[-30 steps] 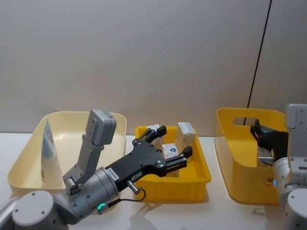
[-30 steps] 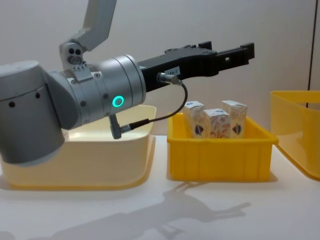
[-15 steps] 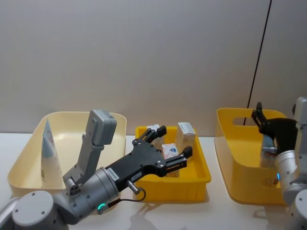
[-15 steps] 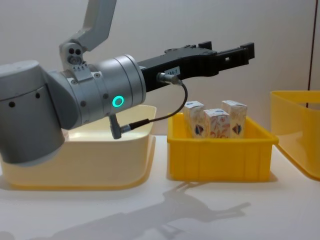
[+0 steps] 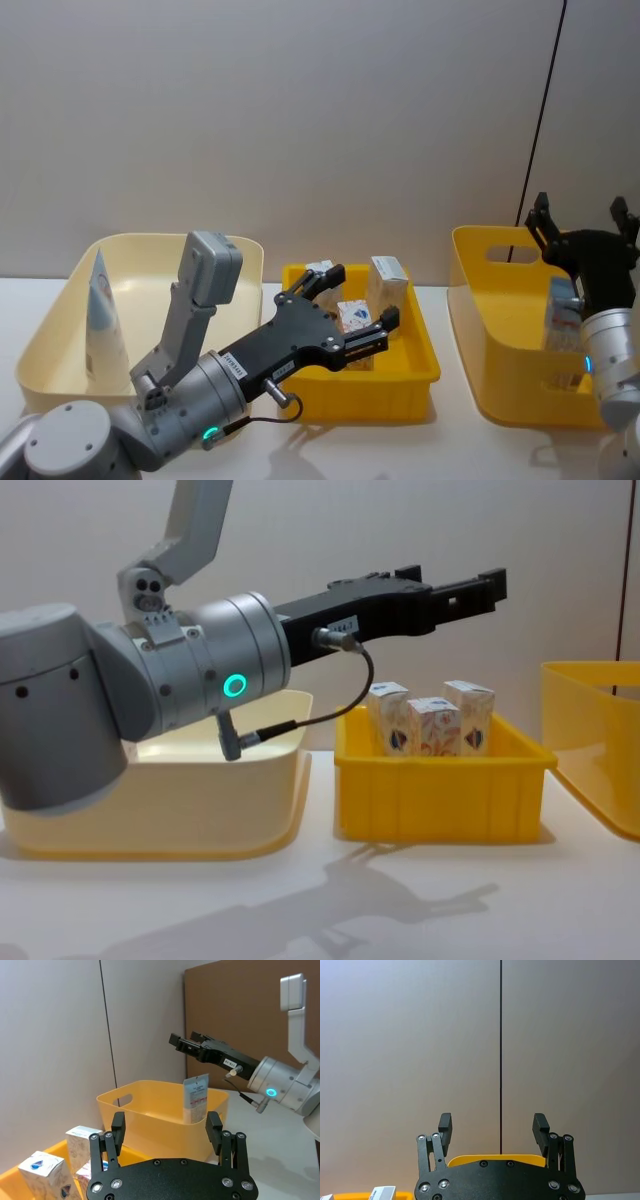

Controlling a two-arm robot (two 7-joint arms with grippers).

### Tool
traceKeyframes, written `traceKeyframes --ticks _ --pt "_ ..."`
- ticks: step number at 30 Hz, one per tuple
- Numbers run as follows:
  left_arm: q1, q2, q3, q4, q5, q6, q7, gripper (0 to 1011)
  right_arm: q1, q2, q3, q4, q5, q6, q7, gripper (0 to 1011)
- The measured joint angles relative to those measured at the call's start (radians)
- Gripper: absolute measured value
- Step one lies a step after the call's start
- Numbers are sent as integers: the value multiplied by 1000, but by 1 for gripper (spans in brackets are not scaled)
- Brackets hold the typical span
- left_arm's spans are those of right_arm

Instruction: Bimanual collaborative sorting of washing and personal care products

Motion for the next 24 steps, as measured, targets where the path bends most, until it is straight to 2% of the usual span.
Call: traceKeyframes --ticks 4,12,13,14,24 --pt "15 9 -3 -14 17 3 30 1000 -13 9 -7 -11 9 4 5 1001" --pt "58 36 -12 -53 62 17 112 1000 -72 46 -40 -60 47 28 29 1001" --pt "73 45 -15 -67 79 22 143 1000 -102 65 -57 -83 66 39 42 1001" --pt "84 51 -17 -77 90 25 164 1000 -108 69 -61 -88 70 42 44 1001" --pt "147 89 -30 -133 156 44 285 1000 -203 129 -113 -167 132 78 83 1001"
